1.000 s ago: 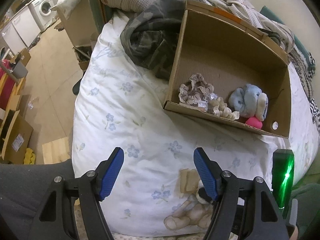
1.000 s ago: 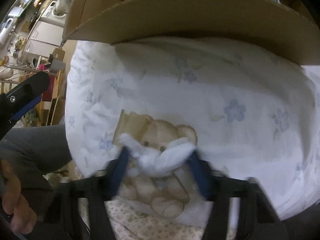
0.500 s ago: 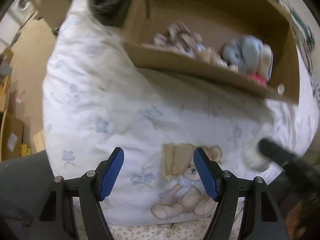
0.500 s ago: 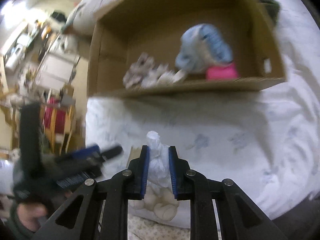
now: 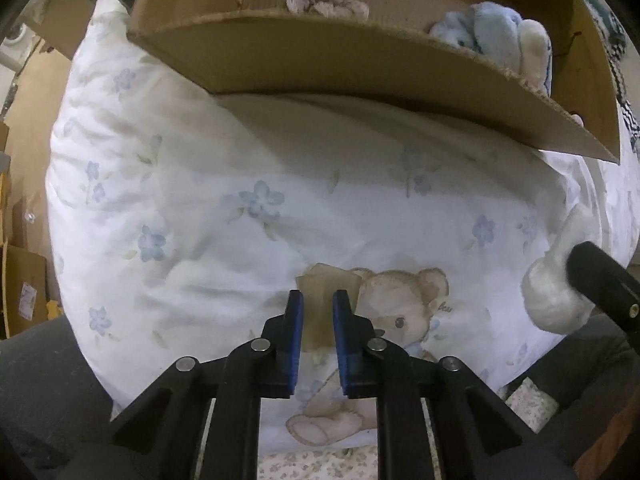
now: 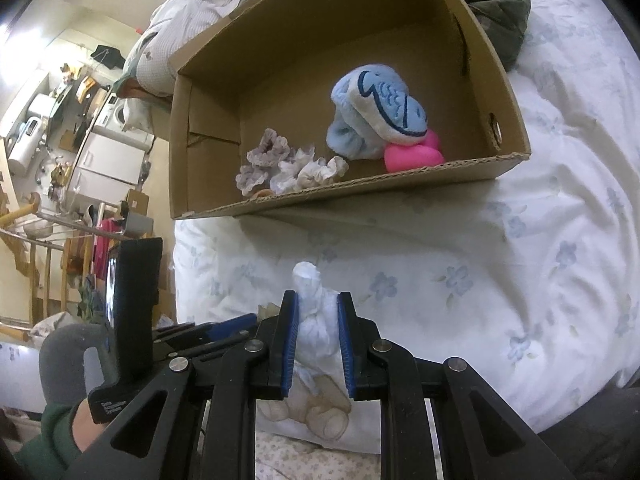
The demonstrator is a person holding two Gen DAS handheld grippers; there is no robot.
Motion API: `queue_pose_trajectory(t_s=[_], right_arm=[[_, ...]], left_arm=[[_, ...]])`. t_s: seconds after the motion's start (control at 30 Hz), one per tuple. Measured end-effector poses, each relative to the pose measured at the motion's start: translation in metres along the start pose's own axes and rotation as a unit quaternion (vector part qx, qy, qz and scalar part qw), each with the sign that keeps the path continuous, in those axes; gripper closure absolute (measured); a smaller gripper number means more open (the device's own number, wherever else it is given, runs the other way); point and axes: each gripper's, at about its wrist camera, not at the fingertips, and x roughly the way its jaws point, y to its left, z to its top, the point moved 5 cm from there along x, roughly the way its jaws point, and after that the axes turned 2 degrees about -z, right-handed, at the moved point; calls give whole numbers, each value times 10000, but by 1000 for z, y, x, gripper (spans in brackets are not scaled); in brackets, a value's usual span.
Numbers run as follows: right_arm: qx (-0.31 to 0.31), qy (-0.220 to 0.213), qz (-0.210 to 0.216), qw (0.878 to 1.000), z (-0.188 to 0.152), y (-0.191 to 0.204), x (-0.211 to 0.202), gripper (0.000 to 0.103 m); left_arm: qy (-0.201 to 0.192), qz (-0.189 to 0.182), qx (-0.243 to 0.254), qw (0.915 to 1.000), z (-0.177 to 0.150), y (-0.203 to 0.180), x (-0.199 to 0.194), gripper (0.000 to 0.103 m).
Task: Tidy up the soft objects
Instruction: 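Carry the sock and tan piece into the box and open the left tool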
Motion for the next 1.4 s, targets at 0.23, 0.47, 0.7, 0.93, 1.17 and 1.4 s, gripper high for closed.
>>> queue_pose_trajectory(t_s=[0.23, 0.47, 0.7, 0.93, 1.17, 1.4], right_arm=[[-39, 21, 25, 10000, 0, 3, 3, 82], [-84, 49, -37, 9999, 0, 5, 4, 82], [-81, -2, -81, 9999, -1, 5, 2, 82], [-129, -227, 34, 9997, 4, 11, -15, 82], [-413, -693, 246, 9964, 36, 29, -57, 82], [-710, -1237, 256, 9894, 77, 38, -87, 82]], left_arm=[[-285, 19, -178, 9994, 5, 12, -14, 100], [-692, 66, -376, 9969, 6, 28, -38, 100], [-1009, 133, -531, 9934, 10, 36, -58, 100], [-1533, 108, -537, 9867, 7, 37, -99, 100], [-2131, -83, -354, 9763, 30, 21, -156, 100], [-2527, -168, -142, 9673, 74, 8, -191, 100]])
